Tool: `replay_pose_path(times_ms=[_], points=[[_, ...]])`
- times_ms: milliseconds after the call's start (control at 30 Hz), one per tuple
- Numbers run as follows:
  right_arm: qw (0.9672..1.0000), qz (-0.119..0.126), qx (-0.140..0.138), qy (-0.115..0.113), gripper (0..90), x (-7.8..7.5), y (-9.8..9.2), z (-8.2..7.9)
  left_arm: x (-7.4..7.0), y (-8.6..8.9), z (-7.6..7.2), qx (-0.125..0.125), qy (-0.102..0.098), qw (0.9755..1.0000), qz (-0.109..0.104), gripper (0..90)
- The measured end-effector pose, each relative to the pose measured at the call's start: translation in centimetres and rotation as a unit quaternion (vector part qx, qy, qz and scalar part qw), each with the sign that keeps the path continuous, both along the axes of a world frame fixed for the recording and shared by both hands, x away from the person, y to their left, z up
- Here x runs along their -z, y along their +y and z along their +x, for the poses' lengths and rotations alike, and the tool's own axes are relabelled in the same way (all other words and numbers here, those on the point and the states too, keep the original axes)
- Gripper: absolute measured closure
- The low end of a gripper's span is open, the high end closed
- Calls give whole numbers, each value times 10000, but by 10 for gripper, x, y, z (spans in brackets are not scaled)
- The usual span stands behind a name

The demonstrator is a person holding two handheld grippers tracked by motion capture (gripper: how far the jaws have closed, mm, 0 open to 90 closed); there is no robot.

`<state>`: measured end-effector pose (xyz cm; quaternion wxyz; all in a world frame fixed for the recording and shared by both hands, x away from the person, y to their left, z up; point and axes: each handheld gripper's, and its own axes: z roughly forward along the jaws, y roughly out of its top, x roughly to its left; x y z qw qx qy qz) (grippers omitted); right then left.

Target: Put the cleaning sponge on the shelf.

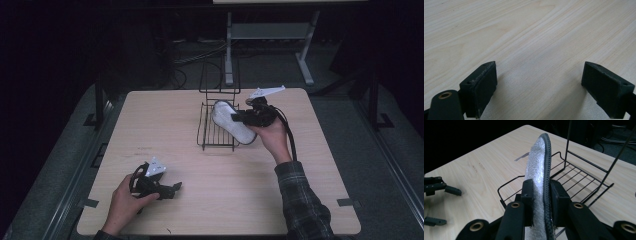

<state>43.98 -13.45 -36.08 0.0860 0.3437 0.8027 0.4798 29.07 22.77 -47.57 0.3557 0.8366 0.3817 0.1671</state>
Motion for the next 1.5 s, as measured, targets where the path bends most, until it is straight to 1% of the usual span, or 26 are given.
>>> replay_pose_path(times_ms=[200, 233, 267, 333, 400, 533, 567, 667, 733, 767, 800, 833, 933, 1000, 1133, 1333, 1400, 1433, 1500], points=[[10000, -41, -11, -28, 750, 0, 12, 9, 0, 0, 0, -1, 0, 10000, 0, 123], [10000, -36, -19, 46, 750, 1, 14, 10, 0, 0, 0, 0, -3, 10000, -4, 123], [10000, -48, -33, 62, 750, 1, 17, 12, 0, 0, 0, -1, -3, 10000, -8, 123], [9999, -77, -63, 48, 750, 2, 20, 14, 0, 0, 0, -4, 1, 10000, -2, 123], [9999, -135, -33, 40, 749, 3, 24, 17, 0, 0, 0, 7, 8, 10000, 18, 124], [9999, -126, -37, 55, 748, 5, 30, 22, 0, 0, 0, 10, 9, 10000, 16, 123], [9998, -181, -51, 28, 748, 7, 31, 24, 0, 0, 0, 11, 6, 10000, 15, 123], [9998, -126, -32, 178, 748, 11, 35, 25, 0, 0, 0, 10, 9, 10000, 14, 123], [9998, -132, -21, 174, 745, 15, 38, 27, 0, 0, 0, 11, 5, 10000, 17, 123], [9998, -132, -21, 174, 745, 15, 38, 27, 0, 0, 0, 11, 5, 10000, 17, 123], [9997, -121, -6, 212, 745, 20, 40, 30, 0, 0, 0, 11, 7, 10000, 15, 123], [9996, -159, -36, 212, 743, 21, 39, 31, 0, 0, 0, 9, 7, 10000, 15, 123], [9995, -113, 42, 296, 743, 25, 41, 34, 0, 0, 0, 8, 10, 10000, 19, 123], [9995, -139, 49, 270, 741, 28, 42, 37, 0, 0, 0, 10, 1, 10000, 25, 123], [9992, -178, 87, 347, 736, 32, 45, 41, 0, 0, 0, 5, 6, 10000, 16, 123], [9991, -256, 131, 319, 724, 35, 45, 46, 0, 0, 0, 8, 10, 10000, 5, 124], [9988, -317, 189, 326, 716, 36, 46, 46, 0, 0, 0, 8, 9, 10000, 6, 123], [9987, -366, 197, 287, 710, 37, 45, 48, 0, 0, 0, 6, 8, 10000, 3, 123], [9985, -361, 255, 320, 704, 38, 44, 49, 0, 0, 0, 7, 9, 10000, 5, 123]])
